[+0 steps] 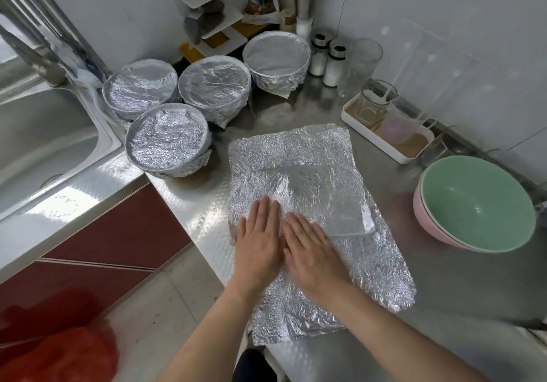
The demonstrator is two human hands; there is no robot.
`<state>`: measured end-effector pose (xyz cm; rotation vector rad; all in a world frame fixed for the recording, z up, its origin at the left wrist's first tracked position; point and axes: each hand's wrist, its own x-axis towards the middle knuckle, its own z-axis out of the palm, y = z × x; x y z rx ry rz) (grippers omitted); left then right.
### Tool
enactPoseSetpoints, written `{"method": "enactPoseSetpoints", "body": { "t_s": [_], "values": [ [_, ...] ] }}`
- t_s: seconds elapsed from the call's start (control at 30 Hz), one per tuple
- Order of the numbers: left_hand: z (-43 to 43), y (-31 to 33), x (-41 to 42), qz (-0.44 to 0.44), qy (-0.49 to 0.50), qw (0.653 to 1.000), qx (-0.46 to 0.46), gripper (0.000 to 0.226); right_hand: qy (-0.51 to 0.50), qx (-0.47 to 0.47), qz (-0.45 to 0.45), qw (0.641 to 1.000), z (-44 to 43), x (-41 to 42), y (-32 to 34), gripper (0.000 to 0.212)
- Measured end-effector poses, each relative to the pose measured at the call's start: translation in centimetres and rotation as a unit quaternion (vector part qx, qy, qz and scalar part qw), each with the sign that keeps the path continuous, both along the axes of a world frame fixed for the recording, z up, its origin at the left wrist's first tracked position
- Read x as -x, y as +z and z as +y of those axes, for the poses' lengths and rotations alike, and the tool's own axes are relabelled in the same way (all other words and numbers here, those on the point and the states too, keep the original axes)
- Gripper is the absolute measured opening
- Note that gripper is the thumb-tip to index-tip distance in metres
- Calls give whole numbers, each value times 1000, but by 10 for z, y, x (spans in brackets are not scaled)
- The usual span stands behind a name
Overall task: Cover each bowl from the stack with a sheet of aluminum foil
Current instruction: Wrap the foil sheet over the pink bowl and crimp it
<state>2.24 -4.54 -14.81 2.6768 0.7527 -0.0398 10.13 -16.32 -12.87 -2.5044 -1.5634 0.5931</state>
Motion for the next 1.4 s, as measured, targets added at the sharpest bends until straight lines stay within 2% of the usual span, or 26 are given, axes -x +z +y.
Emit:
{"method": "enactPoseSetpoints", "body": {
  "t_s": [0.1, 0.27, 0.4, 0.67, 0.87, 1.07, 1.23, 1.4],
  "values": [
    [2, -10, 6, 67, 4, 998, -9, 70, 57, 58, -17, 997, -11, -6, -5, 69],
    [0, -12, 5, 89, 12, 996, -21, 71, 102, 70, -29, 992, -28, -17, -13, 78],
    [2, -11, 4, 96, 18, 995, -21, 71, 81, 63, -23, 994, -43, -31, -9, 78],
    [2, -12, 6, 100, 16, 995, -16, 71, 5, 106, -7, 994, -79, -70, 0, 84],
    [1, -8, 4, 87, 21, 996, 9, 70, -1, 149, -11, 989, -80, -74, 2, 91],
    [3, 11, 8, 40, 89, 995, 18, 76, -1, 161, -4, 987, -78, -71, 6, 93],
    [18, 20, 17, 49, 220, 971, 86, 89, -16, 169, -8, 985, -75, -67, 4, 92],
    [19, 22, 18, 29, 269, 958, 97, 92, -12, 170, -11, 985, -76, -67, 1, 91]
  ]
}}
